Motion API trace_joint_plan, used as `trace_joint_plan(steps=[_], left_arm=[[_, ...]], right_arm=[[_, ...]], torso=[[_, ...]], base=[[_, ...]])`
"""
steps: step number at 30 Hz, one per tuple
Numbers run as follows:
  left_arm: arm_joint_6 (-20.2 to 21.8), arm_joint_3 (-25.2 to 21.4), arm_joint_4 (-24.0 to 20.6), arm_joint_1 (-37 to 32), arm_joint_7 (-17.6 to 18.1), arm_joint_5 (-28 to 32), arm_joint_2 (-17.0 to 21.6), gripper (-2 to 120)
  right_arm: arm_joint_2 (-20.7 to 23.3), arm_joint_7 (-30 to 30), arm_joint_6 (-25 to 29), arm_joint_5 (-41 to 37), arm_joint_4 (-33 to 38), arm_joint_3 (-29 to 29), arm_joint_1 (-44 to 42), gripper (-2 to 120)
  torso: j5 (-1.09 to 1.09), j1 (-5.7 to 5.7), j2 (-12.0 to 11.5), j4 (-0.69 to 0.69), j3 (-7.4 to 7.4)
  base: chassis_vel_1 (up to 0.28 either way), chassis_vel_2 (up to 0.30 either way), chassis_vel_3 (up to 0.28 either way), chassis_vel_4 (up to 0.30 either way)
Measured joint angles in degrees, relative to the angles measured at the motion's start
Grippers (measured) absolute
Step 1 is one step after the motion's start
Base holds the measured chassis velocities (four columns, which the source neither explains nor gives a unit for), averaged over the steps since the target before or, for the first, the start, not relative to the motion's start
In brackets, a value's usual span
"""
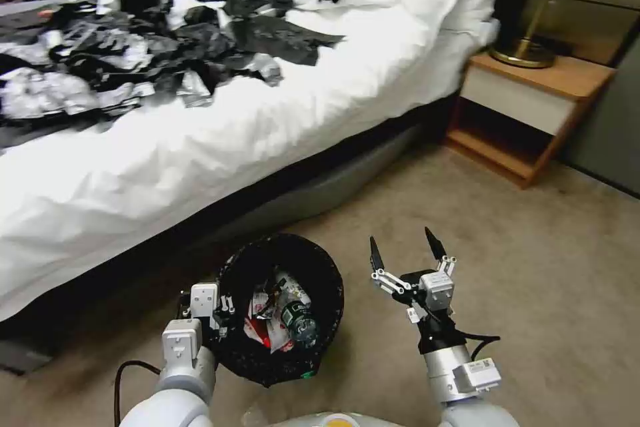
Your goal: Pick up the trash bin, then pick up the garbage from the floor and place it into the trash bin.
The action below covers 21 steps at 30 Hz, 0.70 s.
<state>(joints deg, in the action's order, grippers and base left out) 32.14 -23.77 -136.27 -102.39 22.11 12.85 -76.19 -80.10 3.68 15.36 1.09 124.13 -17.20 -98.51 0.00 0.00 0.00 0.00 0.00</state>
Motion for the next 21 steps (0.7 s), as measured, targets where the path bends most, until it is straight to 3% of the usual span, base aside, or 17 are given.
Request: trace_joint_plan(steps=[21], left_arm=[[0.6, 0.2, -1.7, -2.6, 0.1, -0.9, -0.1, 0]], right_arm=[[0.2, 0.0, -0.5, -1.5, 0.2, 1.3, 2.2, 100]], torso=[[0.00, 0.00, 0.0, 0.01, 0.00]], base=[[0.131, 0.128, 0.124, 0.125]])
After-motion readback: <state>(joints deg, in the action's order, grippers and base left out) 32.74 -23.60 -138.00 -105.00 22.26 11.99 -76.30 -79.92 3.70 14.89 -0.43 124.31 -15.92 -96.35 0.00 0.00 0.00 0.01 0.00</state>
